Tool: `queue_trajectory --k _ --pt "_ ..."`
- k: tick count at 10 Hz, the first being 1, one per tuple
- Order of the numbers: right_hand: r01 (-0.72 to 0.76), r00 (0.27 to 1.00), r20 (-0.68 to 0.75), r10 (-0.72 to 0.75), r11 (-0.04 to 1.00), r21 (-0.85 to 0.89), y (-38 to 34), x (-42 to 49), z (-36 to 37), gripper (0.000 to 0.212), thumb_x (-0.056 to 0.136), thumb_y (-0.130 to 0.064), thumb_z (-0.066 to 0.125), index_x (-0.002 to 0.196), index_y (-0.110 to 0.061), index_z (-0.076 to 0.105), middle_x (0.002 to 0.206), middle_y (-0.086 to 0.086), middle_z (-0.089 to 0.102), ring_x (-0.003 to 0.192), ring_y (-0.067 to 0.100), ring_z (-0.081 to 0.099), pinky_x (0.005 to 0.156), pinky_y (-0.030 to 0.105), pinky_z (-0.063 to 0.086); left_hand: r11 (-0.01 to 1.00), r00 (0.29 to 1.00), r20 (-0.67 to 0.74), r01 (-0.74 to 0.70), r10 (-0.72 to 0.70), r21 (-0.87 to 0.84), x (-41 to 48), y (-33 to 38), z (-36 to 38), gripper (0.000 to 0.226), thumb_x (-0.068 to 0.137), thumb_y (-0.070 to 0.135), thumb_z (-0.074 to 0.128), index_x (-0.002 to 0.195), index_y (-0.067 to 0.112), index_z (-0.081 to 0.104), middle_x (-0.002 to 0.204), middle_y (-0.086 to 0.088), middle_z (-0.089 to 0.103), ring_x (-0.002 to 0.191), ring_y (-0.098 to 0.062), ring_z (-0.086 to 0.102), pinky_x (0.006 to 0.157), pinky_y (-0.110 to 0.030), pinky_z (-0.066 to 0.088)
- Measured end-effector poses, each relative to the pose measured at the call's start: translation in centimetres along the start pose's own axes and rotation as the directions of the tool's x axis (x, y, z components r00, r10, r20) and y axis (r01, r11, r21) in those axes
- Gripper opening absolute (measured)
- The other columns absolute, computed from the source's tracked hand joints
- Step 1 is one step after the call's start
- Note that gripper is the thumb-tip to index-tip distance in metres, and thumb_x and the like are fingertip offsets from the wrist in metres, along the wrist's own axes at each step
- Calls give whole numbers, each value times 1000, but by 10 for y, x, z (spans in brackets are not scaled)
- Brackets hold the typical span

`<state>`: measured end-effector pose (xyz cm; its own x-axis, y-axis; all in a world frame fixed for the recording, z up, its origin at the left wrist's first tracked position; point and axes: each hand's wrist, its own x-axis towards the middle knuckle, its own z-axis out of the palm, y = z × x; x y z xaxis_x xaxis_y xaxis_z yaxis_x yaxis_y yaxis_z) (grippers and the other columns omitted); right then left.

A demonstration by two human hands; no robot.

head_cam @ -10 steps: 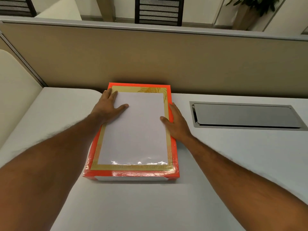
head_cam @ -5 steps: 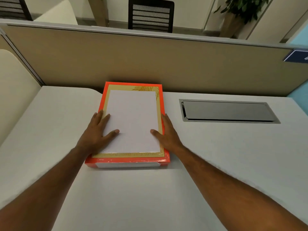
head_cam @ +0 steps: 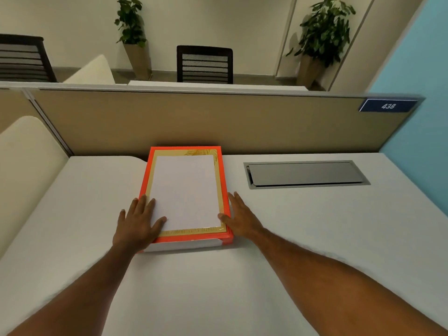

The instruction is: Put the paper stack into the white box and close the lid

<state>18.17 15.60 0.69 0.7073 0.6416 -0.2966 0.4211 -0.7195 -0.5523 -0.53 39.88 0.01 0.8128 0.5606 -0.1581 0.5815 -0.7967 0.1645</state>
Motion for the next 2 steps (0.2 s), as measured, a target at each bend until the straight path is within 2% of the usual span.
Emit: queue_trajectory --k 2 --pt "23 995 -93 -40 984 -178 21 -46 -20 82 91 -60 45 155 -25 7 165 1 2 152 23 11 120 43 18 998 1000 0 -27 28 55 -39 17 -17 84 85 74 20 154 27 14 164 -4 7 151 -27 9 119 -54 18"
